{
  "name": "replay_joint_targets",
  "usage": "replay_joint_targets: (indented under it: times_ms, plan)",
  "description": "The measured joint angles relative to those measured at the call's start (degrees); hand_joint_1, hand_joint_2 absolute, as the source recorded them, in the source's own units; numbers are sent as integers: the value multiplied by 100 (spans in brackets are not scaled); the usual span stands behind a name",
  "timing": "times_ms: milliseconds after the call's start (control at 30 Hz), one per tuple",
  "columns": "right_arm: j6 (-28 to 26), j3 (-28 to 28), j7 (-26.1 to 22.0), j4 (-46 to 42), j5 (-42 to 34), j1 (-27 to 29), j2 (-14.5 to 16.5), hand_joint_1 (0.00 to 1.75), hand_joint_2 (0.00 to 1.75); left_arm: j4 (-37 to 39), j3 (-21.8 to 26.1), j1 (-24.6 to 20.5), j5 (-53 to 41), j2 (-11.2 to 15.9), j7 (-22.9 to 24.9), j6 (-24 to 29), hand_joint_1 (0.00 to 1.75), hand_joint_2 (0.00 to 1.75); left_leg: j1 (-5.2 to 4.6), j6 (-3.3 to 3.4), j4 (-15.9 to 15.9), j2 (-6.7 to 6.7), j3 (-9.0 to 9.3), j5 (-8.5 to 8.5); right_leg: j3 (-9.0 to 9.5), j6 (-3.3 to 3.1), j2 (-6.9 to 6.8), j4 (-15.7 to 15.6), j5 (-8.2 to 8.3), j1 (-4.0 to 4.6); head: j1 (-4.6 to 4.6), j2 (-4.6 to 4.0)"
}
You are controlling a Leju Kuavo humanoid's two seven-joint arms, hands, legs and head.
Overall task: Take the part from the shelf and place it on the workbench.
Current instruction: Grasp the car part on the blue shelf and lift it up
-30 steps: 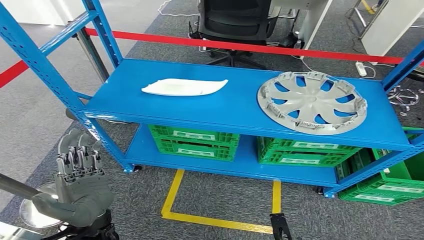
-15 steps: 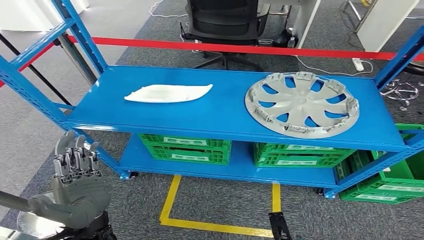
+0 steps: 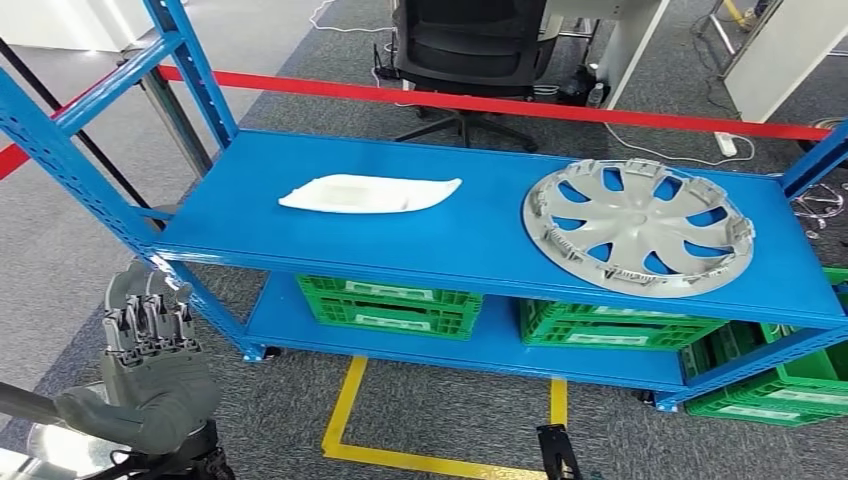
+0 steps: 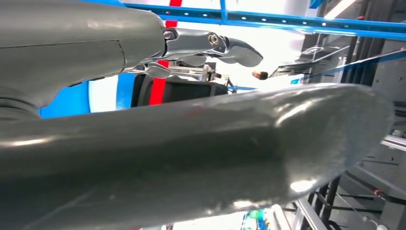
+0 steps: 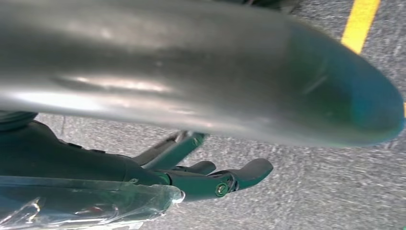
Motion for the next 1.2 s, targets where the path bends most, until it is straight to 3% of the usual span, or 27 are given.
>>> replay_joint_targets:
  times_ms: [67,100,233,300,367,400,433,467,533,567,633,733,800,867,900,933,967,1033,1067,1100,1200]
  plan:
    - [2,-3,0,-1,1,-11,1,0,0,0,1,0,0,1,1,0,0,0,-24,-54,18,-7,47,-38,272,-42,2,-662,349,3,-4,0]
    - [4,-5,0,-2,1,-12,2,0,0,0,2,0,0,1,1,1,0,0,-33,-83,19,-8,56,-45,324,-72,6,-788,402,10,-6,0]
    - [9,-14,-2,-3,2,-4,5,0,0,-1,8,-1,0,2,0,3,0,0,-21,-210,98,0,21,-119,330,-225,11,-822,450,7,-18,0]
    - [9,-17,-5,-3,3,-7,7,0,0,0,11,-1,0,5,0,5,0,0,-17,-267,608,10,-207,-438,332,-272,1,-831,465,-13,-36,0]
    - [10,-21,-7,-2,3,-4,7,0,0,0,12,2,0,10,0,8,0,0,-13,-296,1375,12,-570,-785,325,-285,-7,-830,464,-15,-42,0]
    - [10,-22,-7,-2,3,-2,7,0,0,0,13,4,0,12,0,9,0,0,-12,-300,1601,13,-680,-836,323,-286,-8,-830,464,-15,-42,0]
    - [11,-24,-7,-3,3,-1,7,0,0,0,13,6,0,13,0,11,0,0,-12,-298,1614,13,-685,-773,326,-284,-6,-830,462,-16,-41,0]
    - [13,-25,-7,-3,3,-2,7,0,0,0,13,7,0,13,0,15,0,0,-11,-290,1402,14,-574,-617,333,-279,-3,-829,459,-19,-41,0]
    - [16,-25,-8,-4,4,-5,7,0,0,0,13,5,1,13,0,24,0,0,-9,-271,619,24,-153,-267,351,-248,8,-821,439,-13,-46,0]
    - [20,-26,-11,-4,7,-5,7,0,0,0,10,4,5,12,-1,20,0,0,-8,-250,300,23,19,-177,353,-221,14,-816,426,-3,-47,0]
    - [37,-27,-21,-4,21,-5,7,0,0,-1,5,4,29,13,-18,-26,0,0,-16,-191,20,14,159,-171,343,-155,20,-827,401,17,-36,0]
    - [61,-28,-40,-18,53,-20,7,0,0,-12,-1,8,61,13,-77,-108,0,0,-5,-66,-45,-14,225,-276,357,-59,12,-800,283,6,-5,0]
    - [71,-29,-49,-28,67,-26,7,0,0,-21,-4,11,66,13,-101,-128,0,0,10,15,-79,-12,320,-324,127,-15,5,-318,67,-2,38,1]
    - [77,-29,-49,-27,70,-4,7,0,0,-22,-4,12,68,14,-105,-132,0,0,-3,70,-76,0,399,-386,-343,19,3,480,-207,-11,62,2]
    - [78,-29,-48,-26,70,14,7,0,0,-22,-4,14,69,15,-105,-133,0,0,-9,78,-75,1,448,-422,-535,32,3,746,-234,-14,62,2]
    - [78,-29,-48,-26,70,29,7,0,0,-22,-4,15,68,15,-105,-133,0,0,-12,72,-75,-1,513,-462,-620,40,3,778,-120,-16,64,2]
    - [78,-29,-48,-26,70,37,7,0,0,-22,-4,16,69,15,-105,-133,0,0,-12,60,-74,-4,586,-505,-595,43,2,598,88,-20,64,2]
    - [78,-30,-48,-25,70,45,7,0,0,-22,-4,16,68,15,-105,-133,0,0,-15,17,-73,-6,748,-619,-303,37,-13,-201,622,-29,63,2]
    - [78,-30,-48,-23,74,49,8,0,0,-22,-4,18,69,16,-105,-133,0,0,-24,-10,-70,-10,806,-681,-164,21,-21,-511,756,-29,61,2]
    - [79,-30,-48,-21,79,53,8,0,0,-22,-3,19,69,16,-104,-134,0,0,-31,-43,-71,-15,855,-735,-62,-5,-29,-715,821,-22,56,2]
    - [76,-32,-45,-21,101,41,9,0,0,-22,-2,18,73,16,-70,-126,0,0,-14,-144,-125,-22,982,-815,53,-112,-24,-791,741,9,55,4]
